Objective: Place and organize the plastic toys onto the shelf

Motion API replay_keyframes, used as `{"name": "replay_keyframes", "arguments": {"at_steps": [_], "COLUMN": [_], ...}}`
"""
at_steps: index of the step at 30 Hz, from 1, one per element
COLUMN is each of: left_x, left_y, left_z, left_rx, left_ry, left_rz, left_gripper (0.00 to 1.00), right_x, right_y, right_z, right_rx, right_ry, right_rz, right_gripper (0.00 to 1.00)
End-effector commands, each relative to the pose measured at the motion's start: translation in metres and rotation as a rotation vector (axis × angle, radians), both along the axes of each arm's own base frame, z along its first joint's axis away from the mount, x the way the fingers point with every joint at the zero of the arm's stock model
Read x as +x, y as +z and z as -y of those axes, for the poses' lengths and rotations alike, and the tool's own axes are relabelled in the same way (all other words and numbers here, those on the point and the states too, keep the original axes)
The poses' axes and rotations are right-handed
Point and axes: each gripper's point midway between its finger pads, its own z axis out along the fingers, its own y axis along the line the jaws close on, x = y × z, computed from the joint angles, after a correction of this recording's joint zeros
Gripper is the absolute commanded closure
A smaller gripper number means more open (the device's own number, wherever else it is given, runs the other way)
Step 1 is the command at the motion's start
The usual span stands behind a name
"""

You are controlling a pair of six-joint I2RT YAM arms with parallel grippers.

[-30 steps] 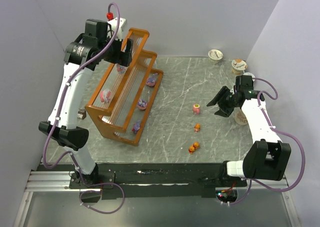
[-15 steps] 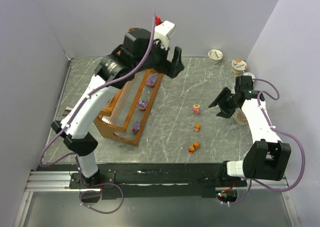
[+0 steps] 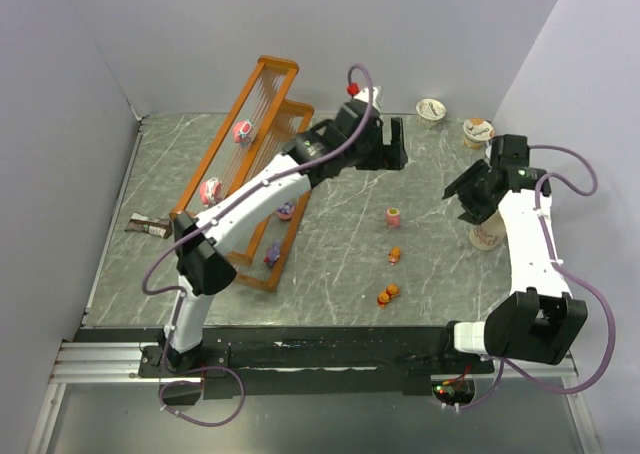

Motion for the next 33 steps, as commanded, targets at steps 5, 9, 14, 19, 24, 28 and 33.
{"name": "replay_keyframes", "arguments": {"at_steps": [5,9,14,19,24,28,33], "left_x": [0.013,0.014,0.009,0.008,0.01,0.014,0.013], "left_y": [-0.077,-0.111,-0.161,-0.193,-0.216,-0.225,-0.239], "left_z": [0.03,0.039,0.049,0.061,0.066,0.07,0.072], "left_rx": [0.004,0.043,0.091,0.112,0.122,0.119,0.129], "left_ry": [0.136,0.152,0.142,0.111,0.108,0.109,0.101], "left_rz": [-0.132,-0.187,-0.254,-0.297,-0.31,-0.299,-0.318], "left_gripper": [0.08,0.1,0.11,0.11,0.13,0.19,0.31], "right_x": [-0.017,-0.024,-0.032,-0.037,-0.039,-0.039,-0.038], "right_y": [0.058,0.061,0.052,0.045,0.037,0.032,0.029], "right_z": [0.035,0.037,0.038,0.037,0.033,0.033,0.028], "right_rx": [-0.112,-0.118,-0.121,-0.118,-0.106,-0.107,-0.082], "right_ry": [-0.154,-0.164,-0.168,-0.16,-0.138,-0.128,-0.109], "right_rz": [0.075,0.092,0.074,0.057,0.04,0.029,0.028], "right_gripper": [0.33,0.33,0.33,0.32,0.32,0.33,0.34]}}
